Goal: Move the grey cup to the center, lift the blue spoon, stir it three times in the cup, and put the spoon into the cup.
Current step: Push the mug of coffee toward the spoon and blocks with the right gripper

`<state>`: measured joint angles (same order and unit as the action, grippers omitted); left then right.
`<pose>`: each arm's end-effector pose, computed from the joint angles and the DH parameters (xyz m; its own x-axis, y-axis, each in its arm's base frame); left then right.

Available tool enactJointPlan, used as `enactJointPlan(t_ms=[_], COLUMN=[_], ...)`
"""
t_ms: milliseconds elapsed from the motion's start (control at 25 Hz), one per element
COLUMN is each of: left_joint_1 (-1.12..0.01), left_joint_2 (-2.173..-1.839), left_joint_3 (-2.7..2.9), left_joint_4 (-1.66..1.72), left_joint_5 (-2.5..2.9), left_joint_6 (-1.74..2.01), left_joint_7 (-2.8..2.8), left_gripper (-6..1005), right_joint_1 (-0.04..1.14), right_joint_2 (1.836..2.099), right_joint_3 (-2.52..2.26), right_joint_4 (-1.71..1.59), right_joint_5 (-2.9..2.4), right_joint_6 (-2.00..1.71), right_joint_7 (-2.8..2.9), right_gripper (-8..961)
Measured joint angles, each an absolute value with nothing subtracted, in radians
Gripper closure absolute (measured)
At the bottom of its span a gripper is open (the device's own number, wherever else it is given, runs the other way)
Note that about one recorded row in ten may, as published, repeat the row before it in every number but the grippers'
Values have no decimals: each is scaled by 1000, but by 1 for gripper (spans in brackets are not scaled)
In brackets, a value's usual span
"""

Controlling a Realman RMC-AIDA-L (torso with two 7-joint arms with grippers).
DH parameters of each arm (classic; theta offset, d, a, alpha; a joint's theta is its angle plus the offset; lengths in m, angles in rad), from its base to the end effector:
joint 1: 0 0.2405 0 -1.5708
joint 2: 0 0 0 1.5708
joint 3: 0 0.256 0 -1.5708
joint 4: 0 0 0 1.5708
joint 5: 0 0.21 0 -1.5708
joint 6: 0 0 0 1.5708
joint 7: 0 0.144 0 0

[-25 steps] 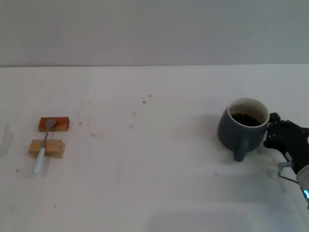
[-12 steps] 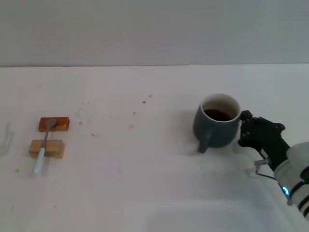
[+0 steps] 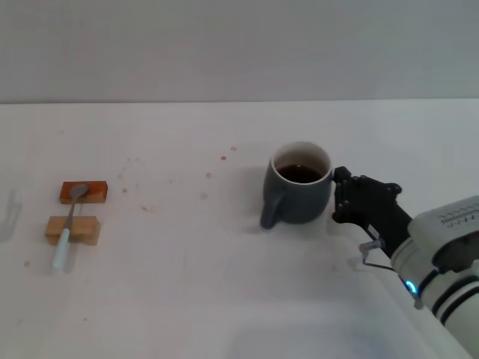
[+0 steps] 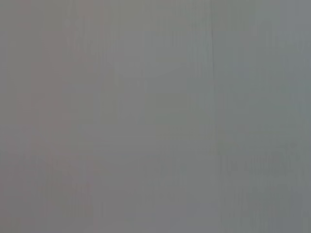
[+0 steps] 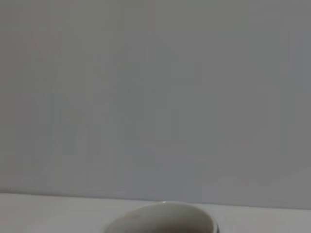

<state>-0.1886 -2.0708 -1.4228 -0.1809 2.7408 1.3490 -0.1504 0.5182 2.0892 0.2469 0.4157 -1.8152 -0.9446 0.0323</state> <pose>-0.3861 0.2538 0.0404 0.7335 -0.1408 0.6649 0.6793 0.1213 -0.7238 0.2674 0.3195 -0.1120 0.6871 -0.1878 -0.7019 -0.7054 -0.4039 -0.5825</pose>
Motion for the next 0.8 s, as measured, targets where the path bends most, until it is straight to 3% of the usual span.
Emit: enactJointPlan(t_ms=[800], left_joint_1=[-189], left_joint_2=[-2071], left_joint_3=[-1430], left_joint_4=[-181], left_joint_5=[2740], left_joint_6=[1350], left_joint_7=[-146], left_gripper=[192], right_joint_1=[578], right_joint_2=[2091], right_joint_3=[247], right_joint_4=[504], right_joint_5=[-1830], right_joint_6=[-824], right_joint_7=[32], right_gripper=[955])
